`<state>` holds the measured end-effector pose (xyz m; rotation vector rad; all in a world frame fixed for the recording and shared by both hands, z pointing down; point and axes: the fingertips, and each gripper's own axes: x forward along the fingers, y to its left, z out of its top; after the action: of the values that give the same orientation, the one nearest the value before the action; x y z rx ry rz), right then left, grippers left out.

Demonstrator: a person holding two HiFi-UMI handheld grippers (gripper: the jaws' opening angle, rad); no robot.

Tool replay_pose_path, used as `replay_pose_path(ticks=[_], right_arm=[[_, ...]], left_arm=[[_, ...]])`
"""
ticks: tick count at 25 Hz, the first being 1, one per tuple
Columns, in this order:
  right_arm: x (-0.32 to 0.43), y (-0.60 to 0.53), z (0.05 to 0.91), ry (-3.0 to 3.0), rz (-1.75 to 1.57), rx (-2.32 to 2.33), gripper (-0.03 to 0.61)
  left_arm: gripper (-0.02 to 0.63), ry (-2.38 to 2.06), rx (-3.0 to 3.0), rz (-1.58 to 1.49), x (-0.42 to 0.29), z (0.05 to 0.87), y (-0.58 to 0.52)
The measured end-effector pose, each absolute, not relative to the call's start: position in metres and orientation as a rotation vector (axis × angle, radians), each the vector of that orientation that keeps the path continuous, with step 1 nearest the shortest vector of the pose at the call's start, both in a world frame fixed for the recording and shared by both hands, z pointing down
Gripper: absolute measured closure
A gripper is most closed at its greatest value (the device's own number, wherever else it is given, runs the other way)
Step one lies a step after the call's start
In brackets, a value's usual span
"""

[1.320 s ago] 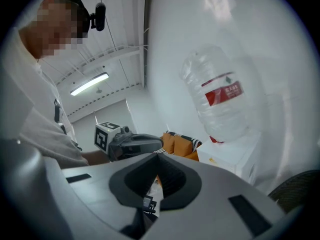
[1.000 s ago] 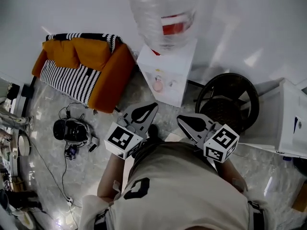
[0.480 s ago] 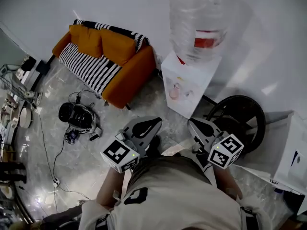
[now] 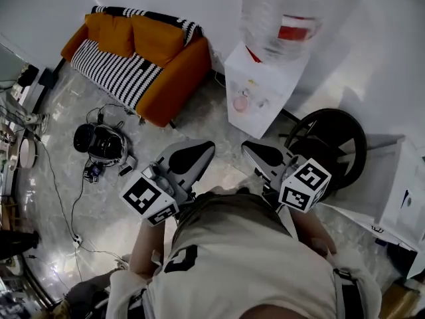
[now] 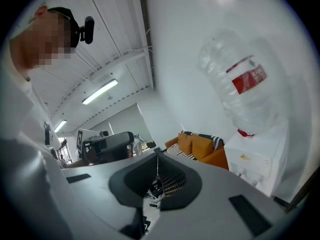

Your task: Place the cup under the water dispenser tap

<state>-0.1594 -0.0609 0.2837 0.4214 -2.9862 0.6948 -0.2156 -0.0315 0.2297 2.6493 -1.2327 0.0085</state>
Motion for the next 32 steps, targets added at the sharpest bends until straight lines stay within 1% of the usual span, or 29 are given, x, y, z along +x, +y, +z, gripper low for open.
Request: replay_pose_path(ticks=[3,11,16,23,28,32], right_arm=[[-0.184,-0.056,0.281,-2.990,0.665,0.434,0.549],[-0.214,-0.012,0.286,-2.915,0.685,0.549,0.549],[-0.242,0.018,0.299,-2.857,0.709,0.519,0.549],[-0.281,0.059,0.304,-2.815,0.646,0.530,0.549],[-0.280,0.073,0.322,-2.755,0.705,0.741,0.549],[-0.268,0.076,0.332,-2.706,0.723,0.844,0.551]], left_arm=[[0.557,-1.212,2.721,0.055,-0.240,0.231,-0.026],[0.557,-1.130,2.703,-0.148,-0.286,0.222,-0.004],[0.557,-1.096,2.691,-0.149,-0.315,0.234,0.015],[0.557,-1.039,2.664,-0.197,-0.350,0.245,0.037],[0.557,-0.839,2.700,-0.171,-0.348,0.264,0.038],[0.557,-0.572,2.571,-0.253,-0.310,0.293,0.040]])
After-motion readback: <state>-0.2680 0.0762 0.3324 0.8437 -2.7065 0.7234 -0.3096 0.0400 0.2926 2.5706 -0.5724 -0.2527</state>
